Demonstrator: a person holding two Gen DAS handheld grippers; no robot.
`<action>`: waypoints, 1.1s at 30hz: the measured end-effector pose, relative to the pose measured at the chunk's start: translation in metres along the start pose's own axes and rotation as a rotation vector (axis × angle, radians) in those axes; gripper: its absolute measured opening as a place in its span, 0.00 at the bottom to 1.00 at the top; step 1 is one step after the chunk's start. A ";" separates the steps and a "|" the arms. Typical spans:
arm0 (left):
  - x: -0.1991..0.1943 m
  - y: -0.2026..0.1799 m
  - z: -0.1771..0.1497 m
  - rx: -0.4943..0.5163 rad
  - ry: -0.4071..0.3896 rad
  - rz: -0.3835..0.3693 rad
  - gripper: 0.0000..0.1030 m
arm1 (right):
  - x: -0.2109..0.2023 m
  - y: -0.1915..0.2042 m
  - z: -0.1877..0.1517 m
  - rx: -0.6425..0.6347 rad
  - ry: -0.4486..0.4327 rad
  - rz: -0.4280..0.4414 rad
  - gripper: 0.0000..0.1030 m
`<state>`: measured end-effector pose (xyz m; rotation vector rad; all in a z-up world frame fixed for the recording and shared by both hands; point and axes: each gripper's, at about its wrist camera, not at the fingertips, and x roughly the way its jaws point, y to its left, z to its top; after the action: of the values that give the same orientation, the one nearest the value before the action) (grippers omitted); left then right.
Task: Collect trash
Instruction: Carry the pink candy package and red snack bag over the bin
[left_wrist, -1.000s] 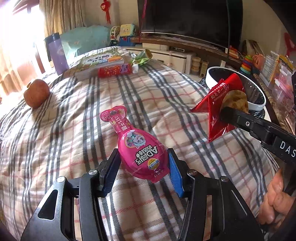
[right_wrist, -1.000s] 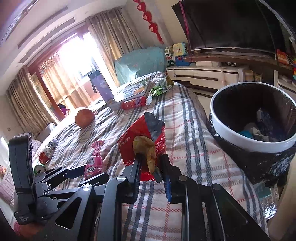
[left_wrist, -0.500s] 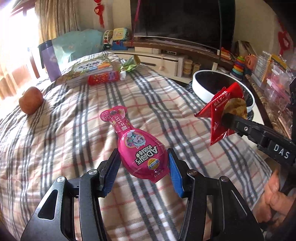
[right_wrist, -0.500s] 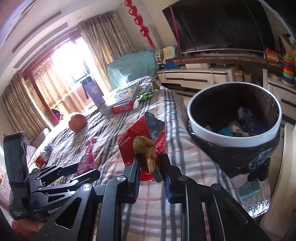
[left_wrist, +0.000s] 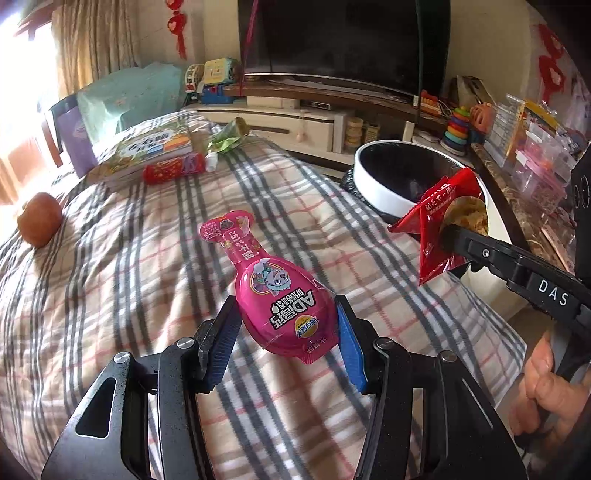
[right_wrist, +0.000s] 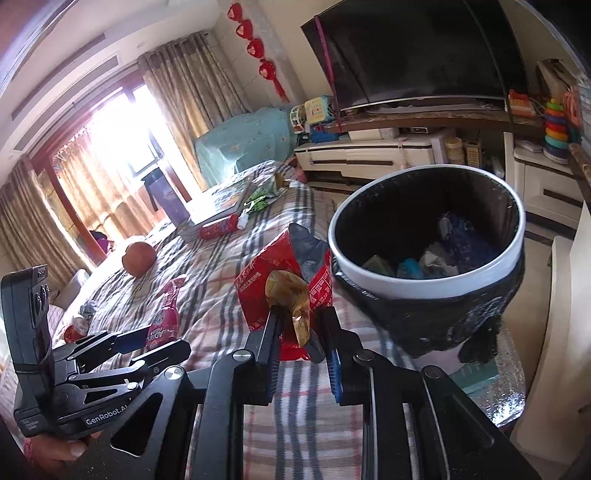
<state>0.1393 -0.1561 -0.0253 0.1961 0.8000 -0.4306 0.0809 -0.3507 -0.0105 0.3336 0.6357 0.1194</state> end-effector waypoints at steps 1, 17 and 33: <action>0.000 -0.003 0.003 0.007 -0.002 -0.005 0.49 | -0.001 -0.002 0.001 0.003 -0.003 -0.006 0.21; 0.012 -0.043 0.044 0.078 -0.027 -0.087 0.49 | -0.026 -0.040 0.034 0.013 -0.051 -0.118 0.21; 0.030 -0.080 0.070 0.129 -0.029 -0.114 0.49 | -0.032 -0.064 0.055 0.008 -0.067 -0.178 0.21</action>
<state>0.1677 -0.2599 0.0005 0.2642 0.7578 -0.5918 0.0891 -0.4323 0.0271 0.2857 0.5968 -0.0643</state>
